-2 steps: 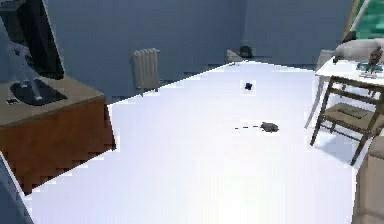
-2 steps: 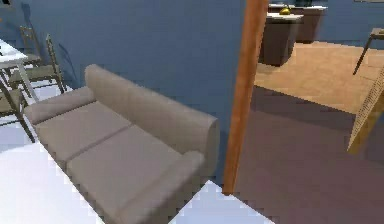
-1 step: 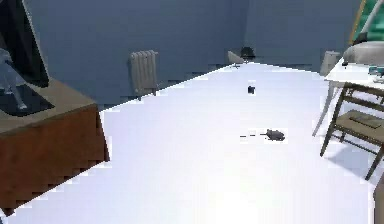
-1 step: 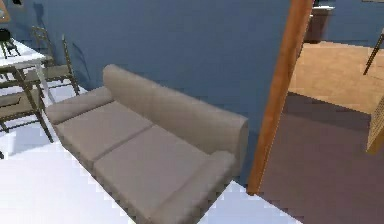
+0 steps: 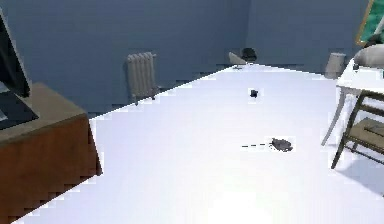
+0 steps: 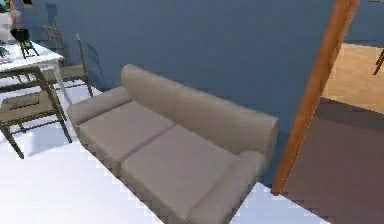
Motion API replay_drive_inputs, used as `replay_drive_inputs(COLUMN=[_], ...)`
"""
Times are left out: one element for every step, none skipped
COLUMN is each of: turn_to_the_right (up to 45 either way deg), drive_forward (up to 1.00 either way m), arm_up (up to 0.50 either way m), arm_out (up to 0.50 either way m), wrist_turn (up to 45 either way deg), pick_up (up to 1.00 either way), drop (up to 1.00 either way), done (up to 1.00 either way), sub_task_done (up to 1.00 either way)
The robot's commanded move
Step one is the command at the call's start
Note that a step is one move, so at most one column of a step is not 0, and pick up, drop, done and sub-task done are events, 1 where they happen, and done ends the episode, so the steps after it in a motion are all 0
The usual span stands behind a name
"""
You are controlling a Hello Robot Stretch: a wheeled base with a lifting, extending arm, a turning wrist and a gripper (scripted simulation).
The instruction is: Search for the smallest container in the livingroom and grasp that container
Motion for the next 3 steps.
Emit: replay_drive_inputs(turn_to_the_right=[3.0, 3.0, 0.0], drive_forward=[0.0, 0.0, 1.0], arm_up=[0.0, 0.0, 0.0], arm_out=[0.0, 0.0, 0.0], wrist_turn=[0.0, 0.0, 0.0], pick_up=[0.0, 0.0, 0.0], drop=[0.0, 0.0, 0.0], done=[0.0, 0.0, 0.0], sub_task_done=[0.0, 0.0, 0.0])
